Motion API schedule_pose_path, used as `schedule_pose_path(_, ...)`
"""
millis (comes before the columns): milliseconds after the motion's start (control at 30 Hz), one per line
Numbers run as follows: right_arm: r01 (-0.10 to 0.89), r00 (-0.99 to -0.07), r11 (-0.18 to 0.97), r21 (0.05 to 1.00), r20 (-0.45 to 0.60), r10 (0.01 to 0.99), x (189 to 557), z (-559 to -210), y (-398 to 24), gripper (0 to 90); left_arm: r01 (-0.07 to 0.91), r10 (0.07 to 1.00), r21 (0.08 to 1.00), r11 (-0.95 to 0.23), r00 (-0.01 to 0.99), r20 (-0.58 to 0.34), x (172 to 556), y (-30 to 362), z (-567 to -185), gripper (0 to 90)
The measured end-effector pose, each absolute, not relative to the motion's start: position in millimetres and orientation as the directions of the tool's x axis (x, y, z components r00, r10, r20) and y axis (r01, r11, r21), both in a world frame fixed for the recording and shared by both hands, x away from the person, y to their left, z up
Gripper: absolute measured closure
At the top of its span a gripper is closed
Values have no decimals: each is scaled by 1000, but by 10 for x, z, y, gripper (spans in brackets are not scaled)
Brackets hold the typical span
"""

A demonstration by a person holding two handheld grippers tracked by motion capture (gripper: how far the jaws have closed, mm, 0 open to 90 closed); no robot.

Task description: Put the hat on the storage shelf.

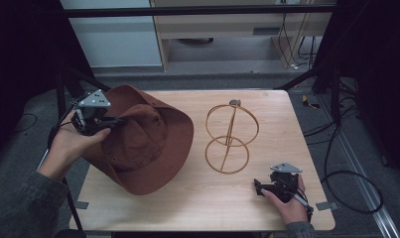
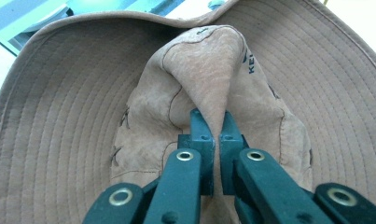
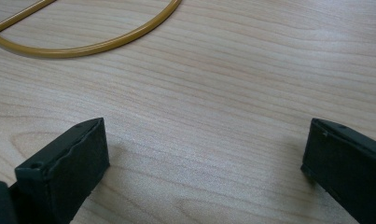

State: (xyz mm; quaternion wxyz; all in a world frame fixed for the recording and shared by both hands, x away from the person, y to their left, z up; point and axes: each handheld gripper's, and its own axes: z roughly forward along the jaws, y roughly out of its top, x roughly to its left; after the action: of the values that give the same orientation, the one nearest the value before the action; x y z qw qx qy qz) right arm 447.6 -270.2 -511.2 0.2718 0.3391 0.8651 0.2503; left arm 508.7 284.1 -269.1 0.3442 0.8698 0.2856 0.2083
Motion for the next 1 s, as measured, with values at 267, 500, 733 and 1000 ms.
schedule_pose_path(267,451,-622,645,617,-301,723,4476,-5113,-2702,5,343,635,720,-603,753,173,5040,2842,-2560,888)
schedule_pose_path(500,452,-622,645,617,-300,723,4476,-5112,-2702,5,314,632,740,-595,751,189,4996,2805,-2332,888)
schedule_pose_path(733,450,-623,645,617,-301,722,4477,-5112,-2703,5,289,621,749,-596,757,202,4975,2773,-2110,888)
schedule_pose_path(1000,451,-623,644,618,-299,723,4477,-5113,-2703,5,276,609,747,-605,765,210,4978,2640,-1946,888)
